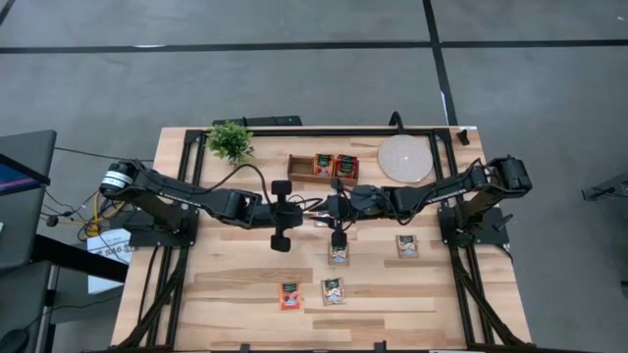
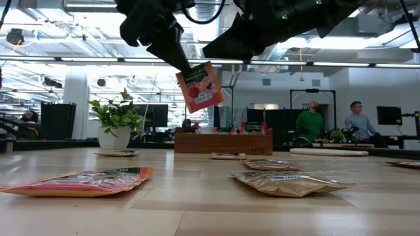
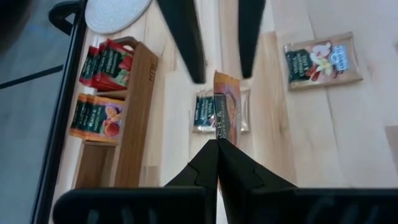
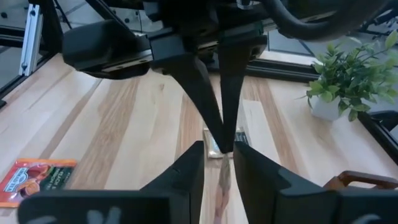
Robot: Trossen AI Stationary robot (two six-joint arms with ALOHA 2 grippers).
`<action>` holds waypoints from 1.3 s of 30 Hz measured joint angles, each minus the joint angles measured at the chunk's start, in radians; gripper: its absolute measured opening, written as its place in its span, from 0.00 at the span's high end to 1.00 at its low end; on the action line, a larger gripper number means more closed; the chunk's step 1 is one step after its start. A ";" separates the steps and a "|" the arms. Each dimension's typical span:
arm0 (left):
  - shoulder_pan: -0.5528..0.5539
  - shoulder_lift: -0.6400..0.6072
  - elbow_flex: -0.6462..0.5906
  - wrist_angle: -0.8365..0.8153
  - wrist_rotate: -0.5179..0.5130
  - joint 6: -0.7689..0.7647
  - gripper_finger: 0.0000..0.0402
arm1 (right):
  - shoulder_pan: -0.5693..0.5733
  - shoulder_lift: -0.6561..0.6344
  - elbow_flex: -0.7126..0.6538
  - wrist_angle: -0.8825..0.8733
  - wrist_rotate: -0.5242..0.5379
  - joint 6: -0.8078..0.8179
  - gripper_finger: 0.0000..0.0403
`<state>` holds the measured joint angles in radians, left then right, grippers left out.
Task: Pick & Place Tea
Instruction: Put the orange tea bag into the middle section of the wooden organizer
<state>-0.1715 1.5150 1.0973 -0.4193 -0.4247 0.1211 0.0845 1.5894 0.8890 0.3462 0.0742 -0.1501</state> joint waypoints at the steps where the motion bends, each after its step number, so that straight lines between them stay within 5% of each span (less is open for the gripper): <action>1: 0.001 0.000 0.000 -0.003 -0.003 0.000 1.00 | 0.000 0.000 0.000 -0.002 0.000 0.000 0.80; 20: 0.001 0.000 0.000 -0.016 -0.021 -0.003 1.00 | -0.033 0.000 0.000 -0.044 -0.001 0.045 0.51; 31: 0.001 0.000 0.000 0.030 -0.007 0.018 1.00 | -0.041 0.000 0.000 -0.049 -0.017 0.045 0.60; 39: 0.001 0.000 0.000 0.042 -0.007 0.021 1.00 | -0.050 0.000 0.000 -0.065 -0.016 0.045 0.77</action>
<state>-0.1703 1.5150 1.0977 -0.3772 -0.4313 0.1421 0.0349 1.5894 0.8890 0.2810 0.0582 -0.1055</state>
